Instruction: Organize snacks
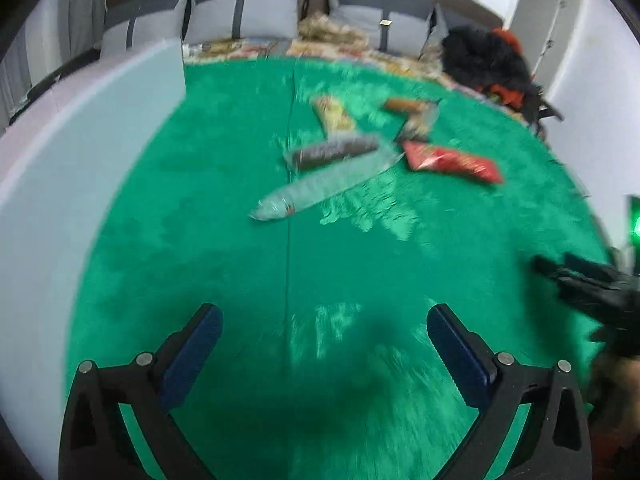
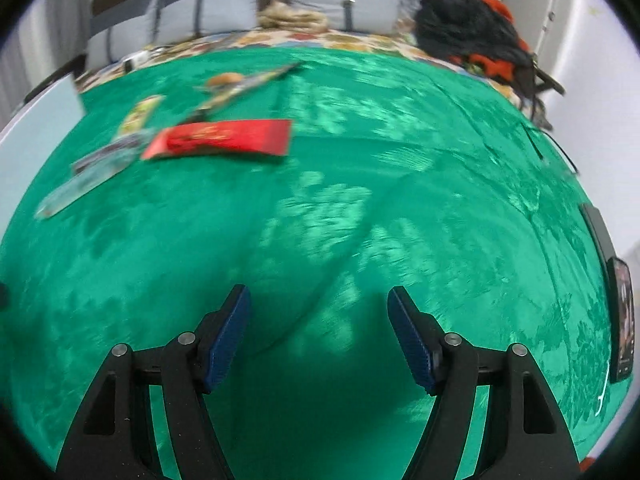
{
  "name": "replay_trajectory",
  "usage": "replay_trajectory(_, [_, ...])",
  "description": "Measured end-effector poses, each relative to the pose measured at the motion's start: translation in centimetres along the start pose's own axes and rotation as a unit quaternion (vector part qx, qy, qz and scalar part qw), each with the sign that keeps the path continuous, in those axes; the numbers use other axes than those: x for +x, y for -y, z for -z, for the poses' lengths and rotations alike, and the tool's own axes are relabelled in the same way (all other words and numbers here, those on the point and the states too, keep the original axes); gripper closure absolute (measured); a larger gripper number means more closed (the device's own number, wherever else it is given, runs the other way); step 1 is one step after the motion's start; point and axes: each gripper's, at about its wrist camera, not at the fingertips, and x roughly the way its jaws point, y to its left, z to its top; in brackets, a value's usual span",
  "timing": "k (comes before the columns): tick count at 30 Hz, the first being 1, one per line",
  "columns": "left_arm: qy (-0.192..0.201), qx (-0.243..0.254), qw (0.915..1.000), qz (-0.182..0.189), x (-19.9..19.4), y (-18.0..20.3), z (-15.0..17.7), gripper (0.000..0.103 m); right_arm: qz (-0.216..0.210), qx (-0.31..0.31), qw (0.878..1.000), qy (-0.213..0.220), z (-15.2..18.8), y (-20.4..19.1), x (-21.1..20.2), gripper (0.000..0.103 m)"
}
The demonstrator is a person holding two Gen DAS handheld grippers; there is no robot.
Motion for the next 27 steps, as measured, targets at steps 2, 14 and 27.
replay_trajectory(2, [0.006, -0.001, 0.9998, -0.020, 1.4, 0.7, -0.5, 0.001, -0.001, 0.009, 1.000, 0.002, -0.3, 1.2, 0.3, 0.024])
replay_trajectory(14, [0.010, 0.023, 0.9976, -0.064, 5.1, 0.6, -5.0, 0.000, -0.007, 0.044, 0.999, 0.019, -1.8, 3.0, 2.1, 0.009])
replay_trajectory(27, [0.010, 0.023, 0.9976, -0.065, 5.6, 0.6, -5.0, 0.000, -0.009, 0.045, 0.999, 0.019, -1.8, 3.1, 2.0, 0.008])
